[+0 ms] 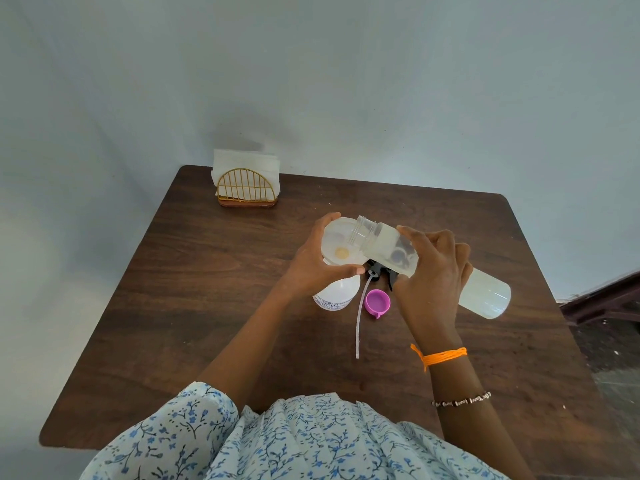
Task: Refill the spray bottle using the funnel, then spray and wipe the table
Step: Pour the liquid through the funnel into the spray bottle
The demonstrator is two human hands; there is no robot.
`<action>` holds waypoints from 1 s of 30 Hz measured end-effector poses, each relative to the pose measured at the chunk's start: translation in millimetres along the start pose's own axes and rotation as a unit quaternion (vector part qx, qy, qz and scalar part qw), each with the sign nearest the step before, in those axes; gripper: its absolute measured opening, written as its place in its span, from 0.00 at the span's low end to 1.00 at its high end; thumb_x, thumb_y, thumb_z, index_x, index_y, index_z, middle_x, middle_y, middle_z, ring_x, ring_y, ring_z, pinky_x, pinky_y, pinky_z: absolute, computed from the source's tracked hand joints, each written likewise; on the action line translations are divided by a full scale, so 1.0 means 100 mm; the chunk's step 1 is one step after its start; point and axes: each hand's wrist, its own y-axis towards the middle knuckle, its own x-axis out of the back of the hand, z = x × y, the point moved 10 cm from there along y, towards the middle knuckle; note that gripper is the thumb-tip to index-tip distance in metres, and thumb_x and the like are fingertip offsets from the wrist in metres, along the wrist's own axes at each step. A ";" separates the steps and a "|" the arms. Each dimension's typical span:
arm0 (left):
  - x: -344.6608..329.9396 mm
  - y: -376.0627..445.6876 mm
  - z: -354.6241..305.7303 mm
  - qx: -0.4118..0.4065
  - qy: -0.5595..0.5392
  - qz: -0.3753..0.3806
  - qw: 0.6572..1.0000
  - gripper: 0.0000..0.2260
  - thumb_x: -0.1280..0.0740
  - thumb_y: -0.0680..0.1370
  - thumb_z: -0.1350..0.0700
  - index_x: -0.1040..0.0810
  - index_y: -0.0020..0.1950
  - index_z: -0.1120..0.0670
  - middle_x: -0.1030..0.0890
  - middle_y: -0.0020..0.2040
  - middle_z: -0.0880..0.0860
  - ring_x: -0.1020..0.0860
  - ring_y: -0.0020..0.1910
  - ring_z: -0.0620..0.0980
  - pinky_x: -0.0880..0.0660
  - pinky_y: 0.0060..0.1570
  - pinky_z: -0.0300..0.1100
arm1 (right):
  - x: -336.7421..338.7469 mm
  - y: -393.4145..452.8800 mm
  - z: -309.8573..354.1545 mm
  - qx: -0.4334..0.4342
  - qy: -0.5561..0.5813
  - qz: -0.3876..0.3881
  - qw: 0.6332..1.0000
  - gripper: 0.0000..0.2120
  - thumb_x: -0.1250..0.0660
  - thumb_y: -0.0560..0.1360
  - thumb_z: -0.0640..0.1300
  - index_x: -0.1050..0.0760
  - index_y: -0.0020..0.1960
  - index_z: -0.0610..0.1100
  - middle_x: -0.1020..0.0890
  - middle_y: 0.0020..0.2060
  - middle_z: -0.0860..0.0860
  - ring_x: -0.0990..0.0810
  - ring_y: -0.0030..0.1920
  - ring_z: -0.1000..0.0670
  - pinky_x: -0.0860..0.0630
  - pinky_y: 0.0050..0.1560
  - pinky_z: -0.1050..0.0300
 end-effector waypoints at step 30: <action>-0.01 -0.01 0.01 -0.004 -0.003 0.007 1.000 0.41 0.23 0.66 0.51 0.45 0.70 0.40 0.37 0.67 0.43 0.35 0.61 0.43 0.34 0.53 0.38 | 0.00 -0.02 0.00 -0.001 0.004 -0.001 1.000 0.30 0.29 0.61 0.27 0.24 0.59 0.46 0.25 0.52 0.44 0.31 0.55 0.42 0.36 0.55 0.50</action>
